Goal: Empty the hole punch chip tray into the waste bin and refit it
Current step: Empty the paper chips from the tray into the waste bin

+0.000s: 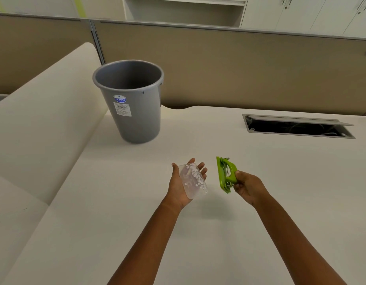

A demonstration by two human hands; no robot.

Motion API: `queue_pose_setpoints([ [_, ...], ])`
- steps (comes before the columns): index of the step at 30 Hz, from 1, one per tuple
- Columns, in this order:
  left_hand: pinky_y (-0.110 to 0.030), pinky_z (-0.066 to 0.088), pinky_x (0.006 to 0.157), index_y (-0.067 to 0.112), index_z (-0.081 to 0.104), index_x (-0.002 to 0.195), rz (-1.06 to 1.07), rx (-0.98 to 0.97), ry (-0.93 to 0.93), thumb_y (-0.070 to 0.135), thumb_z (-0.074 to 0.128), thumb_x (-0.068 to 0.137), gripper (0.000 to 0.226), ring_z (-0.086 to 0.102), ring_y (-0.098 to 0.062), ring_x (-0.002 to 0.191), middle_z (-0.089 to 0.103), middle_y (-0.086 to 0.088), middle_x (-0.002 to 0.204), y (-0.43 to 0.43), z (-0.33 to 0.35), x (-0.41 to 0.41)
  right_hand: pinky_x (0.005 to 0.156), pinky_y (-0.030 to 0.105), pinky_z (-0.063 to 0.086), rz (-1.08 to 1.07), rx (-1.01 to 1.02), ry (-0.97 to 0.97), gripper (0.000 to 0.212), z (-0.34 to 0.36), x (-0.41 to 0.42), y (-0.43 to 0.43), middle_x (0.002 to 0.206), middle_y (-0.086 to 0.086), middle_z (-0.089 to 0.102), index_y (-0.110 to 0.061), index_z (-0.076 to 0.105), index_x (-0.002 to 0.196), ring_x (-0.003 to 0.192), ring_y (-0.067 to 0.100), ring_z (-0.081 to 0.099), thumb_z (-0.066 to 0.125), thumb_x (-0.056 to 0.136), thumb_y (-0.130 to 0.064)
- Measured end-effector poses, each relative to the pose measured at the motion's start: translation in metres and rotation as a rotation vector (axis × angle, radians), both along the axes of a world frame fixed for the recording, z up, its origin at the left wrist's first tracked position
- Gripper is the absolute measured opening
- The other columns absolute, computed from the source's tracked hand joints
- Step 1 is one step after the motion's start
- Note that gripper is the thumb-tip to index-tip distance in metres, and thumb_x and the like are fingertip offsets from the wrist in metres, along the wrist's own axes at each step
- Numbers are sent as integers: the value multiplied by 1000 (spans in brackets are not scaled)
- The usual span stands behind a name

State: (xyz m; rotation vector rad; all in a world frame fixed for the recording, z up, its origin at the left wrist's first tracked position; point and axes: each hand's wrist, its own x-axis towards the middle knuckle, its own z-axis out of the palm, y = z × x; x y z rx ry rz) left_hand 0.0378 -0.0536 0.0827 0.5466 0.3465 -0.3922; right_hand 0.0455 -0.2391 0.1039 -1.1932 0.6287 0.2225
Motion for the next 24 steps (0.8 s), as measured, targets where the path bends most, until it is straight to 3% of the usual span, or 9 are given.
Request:
queue_pose_setpoints([
  [3,-32,44,83,15,57,103,2,-5,1,55,15,94,59,57,-23,94,59,-10,103,1,2,0,48,21,37,72,-369,28,16,-21,3,-2,60,7,43,0,60,90,53,15,37,44,91,-2],
  [7,-32,44,83,14,57,104,5,2,-4,55,15,95,59,56,-23,95,59,-10,105,4,4,1,64,32,40,116,-641,52,22,-42,2,-7,63,7,49,3,65,100,72,26,47,49,88,-4],
  [11,-33,44,83,14,58,103,8,-3,2,55,17,94,59,58,-24,94,63,-10,102,4,5,2,63,30,42,108,-683,60,23,-53,-2,-8,84,14,57,2,65,103,81,26,51,50,88,-5],
  [15,-32,47,81,13,60,102,-2,4,-5,55,18,94,60,60,-23,92,74,-8,86,4,3,5,54,23,37,105,-727,65,24,-59,-4,-7,94,18,61,0,65,106,84,25,51,50,88,-6],
  [19,-30,50,80,13,59,105,-22,43,-8,55,16,94,61,69,-20,84,76,-7,85,3,3,6,75,27,38,91,-726,83,25,-64,-5,-6,116,22,62,-1,63,110,105,35,55,52,88,-7],
  [24,-31,50,80,11,58,107,-33,43,-1,55,18,94,61,65,-22,90,76,-9,87,5,5,7,84,35,44,116,-739,113,26,-62,-6,-7,117,22,62,-1,64,109,109,36,56,56,86,-9],
])
